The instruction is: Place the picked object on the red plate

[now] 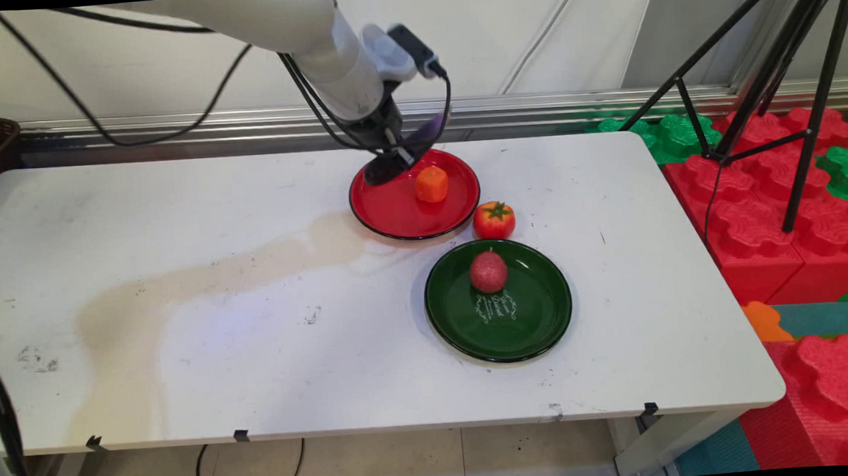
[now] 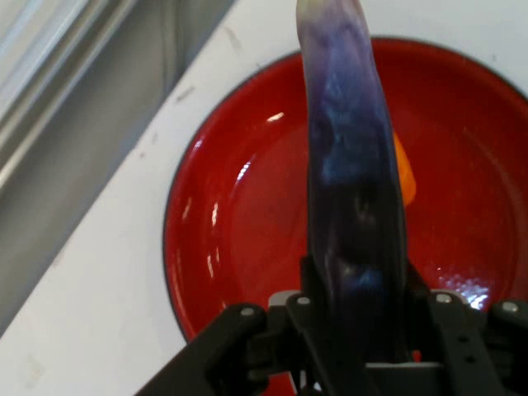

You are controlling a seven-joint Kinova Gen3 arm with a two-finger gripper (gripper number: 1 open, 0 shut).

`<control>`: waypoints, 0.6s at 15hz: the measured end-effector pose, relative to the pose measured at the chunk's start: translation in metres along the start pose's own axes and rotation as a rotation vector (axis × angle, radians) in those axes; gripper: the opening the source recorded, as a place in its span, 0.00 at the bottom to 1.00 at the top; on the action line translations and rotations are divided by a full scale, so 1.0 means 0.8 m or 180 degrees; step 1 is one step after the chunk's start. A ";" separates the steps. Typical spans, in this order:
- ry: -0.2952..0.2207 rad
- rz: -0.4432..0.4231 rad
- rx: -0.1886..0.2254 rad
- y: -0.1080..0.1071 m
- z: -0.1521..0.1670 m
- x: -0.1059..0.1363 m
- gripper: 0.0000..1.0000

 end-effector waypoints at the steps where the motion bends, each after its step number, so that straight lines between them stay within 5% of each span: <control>1: -0.0051 0.0094 -0.0060 -0.005 0.017 0.000 0.00; 9: -0.0036 0.0665 -0.0563 0.009 0.070 0.018 0.00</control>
